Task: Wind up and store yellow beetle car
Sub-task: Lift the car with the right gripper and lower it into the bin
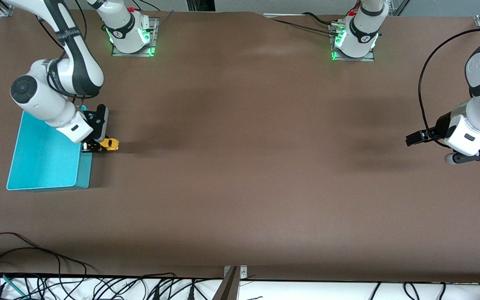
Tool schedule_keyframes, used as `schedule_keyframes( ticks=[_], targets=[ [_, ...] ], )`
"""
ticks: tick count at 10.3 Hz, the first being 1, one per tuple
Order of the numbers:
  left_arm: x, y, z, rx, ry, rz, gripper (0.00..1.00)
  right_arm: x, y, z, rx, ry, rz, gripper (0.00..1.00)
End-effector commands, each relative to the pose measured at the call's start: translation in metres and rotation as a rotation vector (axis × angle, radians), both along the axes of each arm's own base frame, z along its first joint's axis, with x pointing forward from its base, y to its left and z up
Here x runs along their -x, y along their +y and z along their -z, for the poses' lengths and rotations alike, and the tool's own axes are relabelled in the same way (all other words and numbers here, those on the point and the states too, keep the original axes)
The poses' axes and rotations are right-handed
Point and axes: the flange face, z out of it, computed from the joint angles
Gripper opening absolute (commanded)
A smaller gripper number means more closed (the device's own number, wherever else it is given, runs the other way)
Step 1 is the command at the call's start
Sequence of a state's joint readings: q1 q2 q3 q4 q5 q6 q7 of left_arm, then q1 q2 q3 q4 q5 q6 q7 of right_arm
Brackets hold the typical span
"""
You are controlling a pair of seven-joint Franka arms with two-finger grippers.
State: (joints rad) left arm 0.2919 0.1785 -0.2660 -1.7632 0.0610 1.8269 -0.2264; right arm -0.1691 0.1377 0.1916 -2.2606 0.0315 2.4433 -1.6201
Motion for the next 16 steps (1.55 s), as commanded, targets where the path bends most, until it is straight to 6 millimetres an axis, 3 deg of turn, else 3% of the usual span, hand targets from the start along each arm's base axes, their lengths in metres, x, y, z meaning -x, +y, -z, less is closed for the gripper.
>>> schedule_keyframes(
  ticks=[1,4,9,14,16],
  targets=[
    [0.0,0.0,-0.004,-0.017,0.005,0.027,1.0,0.014,-0.022,-0.03,0.001,0.041,0.008,0.0],
    [0.0,0.0,-0.004,-0.017,0.005,0.027,1.0,0.012,-0.072,-0.032,-0.004,0.056,-0.031,0.0],
    [0.0,0.0,-0.004,-0.017,0.005,0.027,1.0,0.005,-0.156,0.003,-0.034,0.078,-0.141,0.0],
    [0.0,-0.001,-0.003,-0.016,0.007,0.028,1.0,-0.008,-0.202,0.046,-0.059,0.099,-0.216,0.0],
    [0.0,-0.001,-0.003,-0.016,0.007,0.028,1.0,-0.006,-0.212,0.063,-0.077,0.117,-0.206,0.0]
  ],
)
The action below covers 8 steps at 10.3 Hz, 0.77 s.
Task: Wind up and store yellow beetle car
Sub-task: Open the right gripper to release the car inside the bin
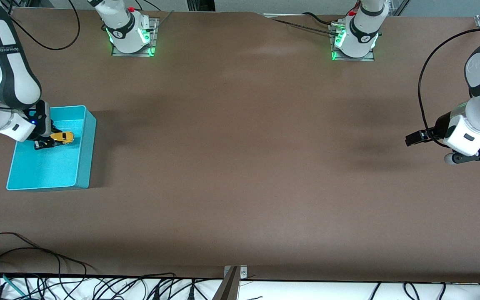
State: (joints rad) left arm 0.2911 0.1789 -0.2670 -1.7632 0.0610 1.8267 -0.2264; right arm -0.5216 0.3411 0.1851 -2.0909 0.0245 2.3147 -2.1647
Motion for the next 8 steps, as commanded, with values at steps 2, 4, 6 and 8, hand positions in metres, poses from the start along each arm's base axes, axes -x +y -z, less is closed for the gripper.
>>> schedule_keyframes(
  ticks=[2,4,6,8],
  targets=[
    [0.0,0.001,-0.003,-0.016,0.006,0.027,1.0,0.001,-0.016,0.03,-0.032,0.04,0.0,0.0],
    [0.0,0.001,-0.003,-0.016,0.006,0.027,1.0,0.006,-0.02,0.048,-0.049,0.065,0.011,0.0],
    [0.0,0.0,-0.003,-0.016,0.008,0.027,1.0,0.006,-0.02,0.049,-0.051,0.068,0.009,0.05],
    [0.0,0.0,-0.003,-0.016,0.007,0.025,1.0,0.006,-0.021,0.049,-0.061,0.063,0.025,0.86]
  ],
)
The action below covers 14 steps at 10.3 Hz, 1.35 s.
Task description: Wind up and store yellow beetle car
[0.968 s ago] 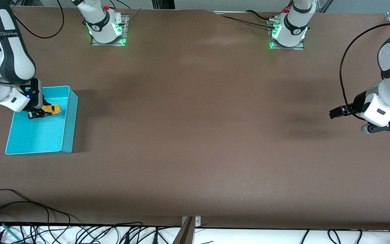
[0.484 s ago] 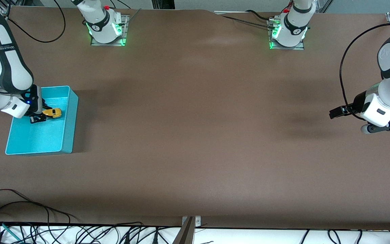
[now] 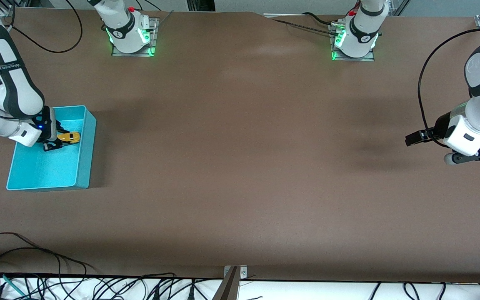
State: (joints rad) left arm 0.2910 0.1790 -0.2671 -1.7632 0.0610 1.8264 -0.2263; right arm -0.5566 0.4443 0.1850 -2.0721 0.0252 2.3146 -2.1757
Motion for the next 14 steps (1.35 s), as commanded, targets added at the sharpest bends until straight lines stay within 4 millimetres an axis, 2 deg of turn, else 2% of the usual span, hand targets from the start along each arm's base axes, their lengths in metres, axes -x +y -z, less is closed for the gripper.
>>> schedule_keyframes(
  ticks=[1,3,4,6,8,9,11,12,13,14],
  targets=[
    [0.0,0.001,-0.003,-0.016,0.007,0.025,1.0,0.0,-0.013,-0.002,-0.032,-0.01,0.035,1.0],
    [0.0,0.001,-0.003,-0.016,0.007,0.025,1.0,-0.004,-0.014,-0.011,-0.05,-0.008,0.051,1.0],
    [0.0,0.001,-0.003,-0.016,0.007,0.025,1.0,-0.007,-0.014,-0.025,-0.059,0.004,0.059,1.0],
    [0.0,0.001,-0.003,-0.015,0.006,0.023,1.0,-0.01,-0.003,-0.07,-0.056,-0.007,0.096,1.0],
    [0.001,0.0,-0.003,-0.014,0.016,0.017,1.0,-0.012,0.01,-0.106,-0.02,-0.009,0.199,1.0],
    [0.003,0.0,-0.002,-0.015,0.034,0.019,1.0,-0.016,0.026,-0.123,0.004,-0.016,0.269,1.0],
    [0.003,0.001,-0.002,-0.015,0.035,0.02,1.0,-0.02,0.066,-0.179,0.071,-0.053,0.532,1.0],
    [0.003,0.001,-0.002,-0.015,0.035,0.02,1.0,-0.021,0.087,-0.201,0.088,-0.061,0.684,1.0],
    [0.003,0.001,-0.002,-0.015,0.036,0.022,1.0,-0.02,0.107,-0.22,0.097,-0.072,0.762,1.0],
    [0.003,0.001,-0.002,-0.015,0.035,0.022,1.0,-0.008,0.119,-0.235,0.11,-0.051,0.841,1.0]
  ],
)
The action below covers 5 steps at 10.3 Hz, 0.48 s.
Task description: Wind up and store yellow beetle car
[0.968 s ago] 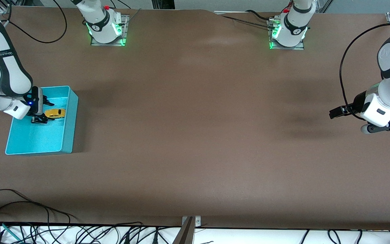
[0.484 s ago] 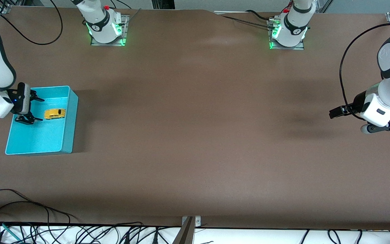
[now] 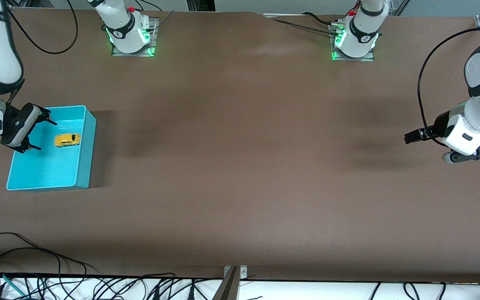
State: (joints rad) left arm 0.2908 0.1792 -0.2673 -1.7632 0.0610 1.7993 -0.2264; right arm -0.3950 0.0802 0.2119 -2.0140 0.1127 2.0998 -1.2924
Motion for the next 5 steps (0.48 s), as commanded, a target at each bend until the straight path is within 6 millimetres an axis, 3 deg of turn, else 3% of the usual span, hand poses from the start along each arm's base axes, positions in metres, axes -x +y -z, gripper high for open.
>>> schedule_keyframes(
  ticks=[1,3,5],
  targets=[
    [0.0,0.001,-0.004,-0.015,0.009,0.022,1.0,0.038,0.022,-0.033,0.016,0.022,0.246,1.0],
    [0.0,0.001,-0.004,-0.015,0.009,0.022,1.0,0.056,0.042,-0.054,0.021,0.014,0.444,1.0],
    [0.0,0.0,-0.004,-0.015,0.009,0.019,1.0,0.071,0.076,-0.082,0.017,0.015,0.641,1.0]
  ],
)
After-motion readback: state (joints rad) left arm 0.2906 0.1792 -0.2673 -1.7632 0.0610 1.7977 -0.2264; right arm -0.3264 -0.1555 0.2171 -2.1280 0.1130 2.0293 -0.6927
